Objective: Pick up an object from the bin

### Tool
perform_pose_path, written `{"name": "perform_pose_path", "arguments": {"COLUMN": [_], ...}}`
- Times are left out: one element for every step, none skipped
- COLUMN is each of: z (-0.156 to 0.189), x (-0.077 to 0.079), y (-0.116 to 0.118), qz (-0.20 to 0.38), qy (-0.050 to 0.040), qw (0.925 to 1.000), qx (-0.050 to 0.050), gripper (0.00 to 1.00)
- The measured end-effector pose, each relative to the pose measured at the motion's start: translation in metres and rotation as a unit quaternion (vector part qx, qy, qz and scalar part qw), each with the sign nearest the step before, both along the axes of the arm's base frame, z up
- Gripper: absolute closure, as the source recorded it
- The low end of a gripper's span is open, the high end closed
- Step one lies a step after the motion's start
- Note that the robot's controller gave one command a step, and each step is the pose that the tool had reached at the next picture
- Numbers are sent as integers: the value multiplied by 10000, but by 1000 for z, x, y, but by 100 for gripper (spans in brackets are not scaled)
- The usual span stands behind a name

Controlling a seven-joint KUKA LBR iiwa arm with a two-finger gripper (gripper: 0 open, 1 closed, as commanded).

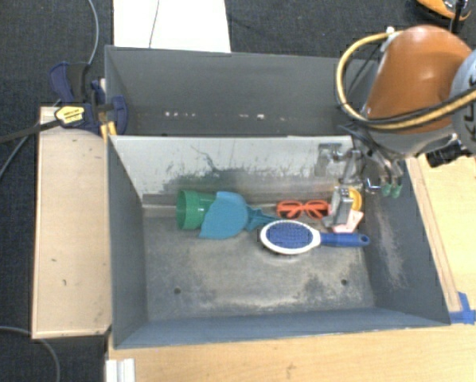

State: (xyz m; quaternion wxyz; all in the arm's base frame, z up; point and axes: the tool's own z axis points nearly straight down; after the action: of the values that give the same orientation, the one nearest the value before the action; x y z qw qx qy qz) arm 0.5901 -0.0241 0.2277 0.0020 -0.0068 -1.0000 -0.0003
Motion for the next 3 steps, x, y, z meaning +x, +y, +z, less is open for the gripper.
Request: {"name": "perform_pose_path", "arguments": {"z": [5, -60, -98], "x": [1, -9, -11], "y": [0, 0, -1], "qz": [3, 161, 163], "qy": [-44, -37, -9], "qw": [10000, 9999, 9999], "qx": [-2, 1, 1], "gripper": [0, 0, 0]}}
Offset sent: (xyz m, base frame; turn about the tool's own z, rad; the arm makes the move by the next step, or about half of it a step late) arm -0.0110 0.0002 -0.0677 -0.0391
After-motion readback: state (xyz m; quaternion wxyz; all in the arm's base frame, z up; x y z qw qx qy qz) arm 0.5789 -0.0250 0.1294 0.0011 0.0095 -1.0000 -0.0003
